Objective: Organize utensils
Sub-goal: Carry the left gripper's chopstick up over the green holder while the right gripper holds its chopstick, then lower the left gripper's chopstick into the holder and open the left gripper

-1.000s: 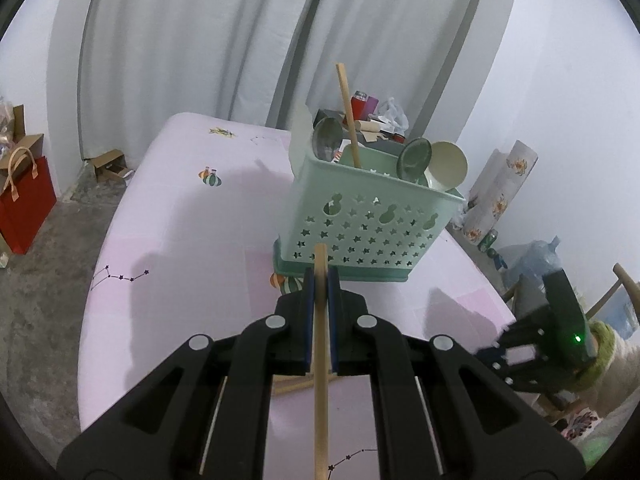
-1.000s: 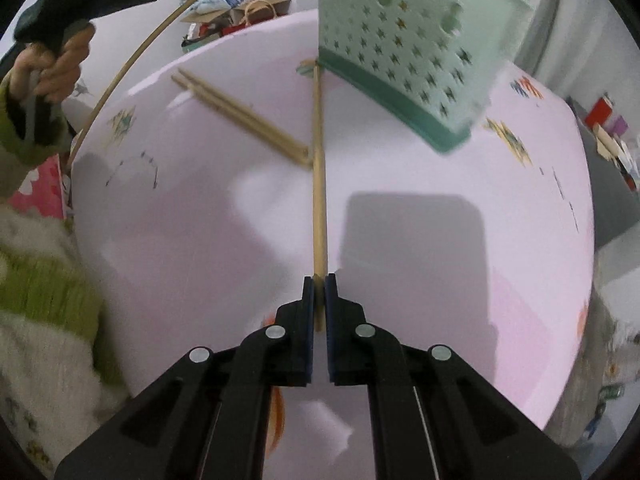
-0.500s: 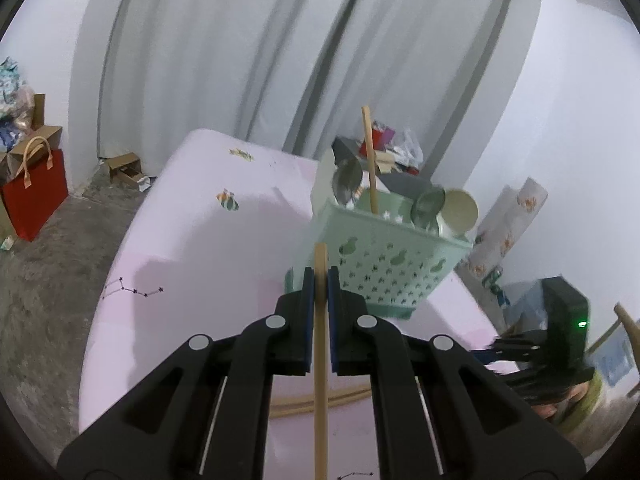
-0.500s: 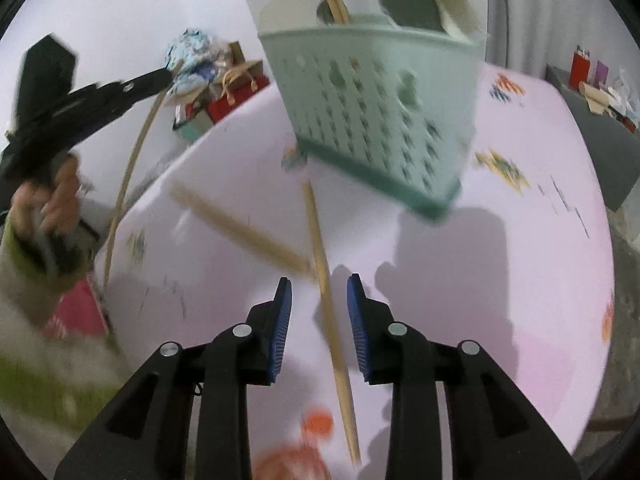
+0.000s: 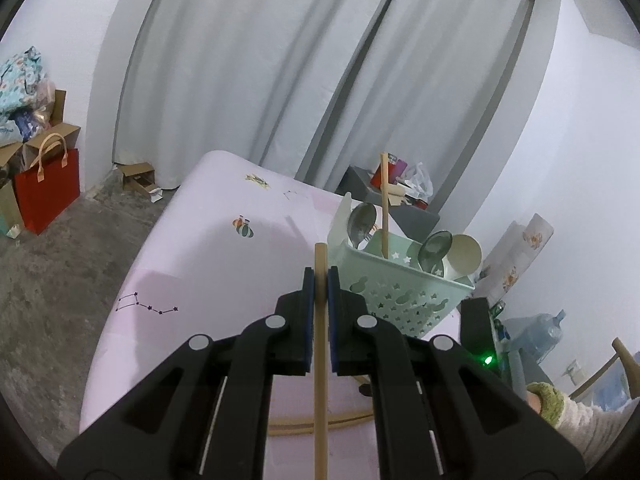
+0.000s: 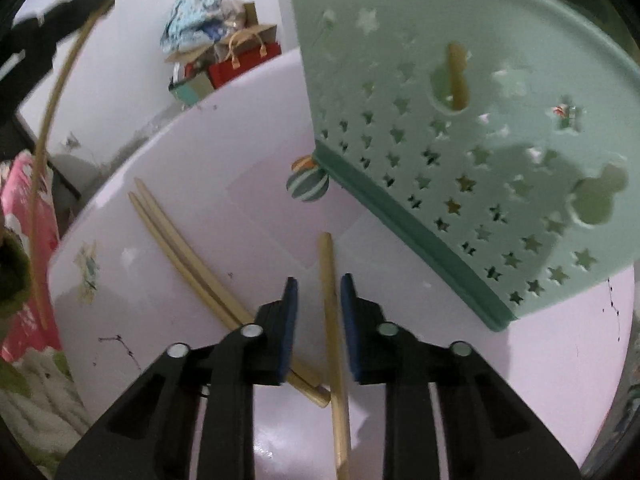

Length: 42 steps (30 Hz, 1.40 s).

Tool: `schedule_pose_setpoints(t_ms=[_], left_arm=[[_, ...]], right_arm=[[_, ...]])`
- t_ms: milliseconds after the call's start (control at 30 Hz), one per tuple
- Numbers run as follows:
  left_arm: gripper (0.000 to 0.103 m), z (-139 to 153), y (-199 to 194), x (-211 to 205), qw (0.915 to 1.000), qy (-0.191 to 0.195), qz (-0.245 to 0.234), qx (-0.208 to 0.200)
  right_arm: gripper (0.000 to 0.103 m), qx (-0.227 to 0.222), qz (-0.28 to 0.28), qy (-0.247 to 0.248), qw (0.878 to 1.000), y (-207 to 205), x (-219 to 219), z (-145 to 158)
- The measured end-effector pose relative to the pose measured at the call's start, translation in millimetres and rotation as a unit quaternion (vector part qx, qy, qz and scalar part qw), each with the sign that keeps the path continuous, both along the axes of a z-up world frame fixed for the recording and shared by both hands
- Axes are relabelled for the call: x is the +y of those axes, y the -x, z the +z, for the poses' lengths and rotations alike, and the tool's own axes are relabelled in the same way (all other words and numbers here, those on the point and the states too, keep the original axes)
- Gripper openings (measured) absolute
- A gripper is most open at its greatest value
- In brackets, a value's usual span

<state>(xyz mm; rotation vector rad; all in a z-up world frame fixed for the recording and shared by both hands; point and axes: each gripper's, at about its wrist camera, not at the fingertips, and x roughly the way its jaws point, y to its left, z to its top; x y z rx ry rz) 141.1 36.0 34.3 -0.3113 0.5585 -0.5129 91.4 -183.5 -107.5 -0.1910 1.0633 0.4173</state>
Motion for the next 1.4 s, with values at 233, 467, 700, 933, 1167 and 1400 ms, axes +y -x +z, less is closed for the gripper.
schedule_pose_setpoints(t_ms=[233, 467, 700, 933, 1167, 1400], left_arm=[[0.005, 5, 3, 5, 0.9999, 0.008, 0.002, -0.012], [0.005, 14, 9, 8, 0.9995, 0.015, 0.005, -0.027], [0.005, 36, 15, 8, 0.9974, 0.02, -0.003, -0.069], [0.005, 75, 3, -12, 0.9917, 0.032, -0.024, -0.122], [0.005, 122, -19, -54, 0.9802, 0.06, -0.036, -0.185], [0.005, 145, -44, -103, 0.9713, 0.078, -0.009, -0.225]], right_arm=[[0.007, -0.011, 0.0, 0.006, 1.0, -1, 4, 1], [0.007, -0.052, 0.006, 0.006, 0.999, 11, 1, 27], [0.007, -0.113, -0.027, -0.03, 0.993, 30, -11, 72], [0.007, -0.192, -0.1, -0.109, 0.97, 55, -45, 126], [0.007, -0.258, -0.141, -0.161, 0.942, 73, -73, 165], [0.007, -0.277, -0.156, -0.189, 0.929, 83, -89, 173]])
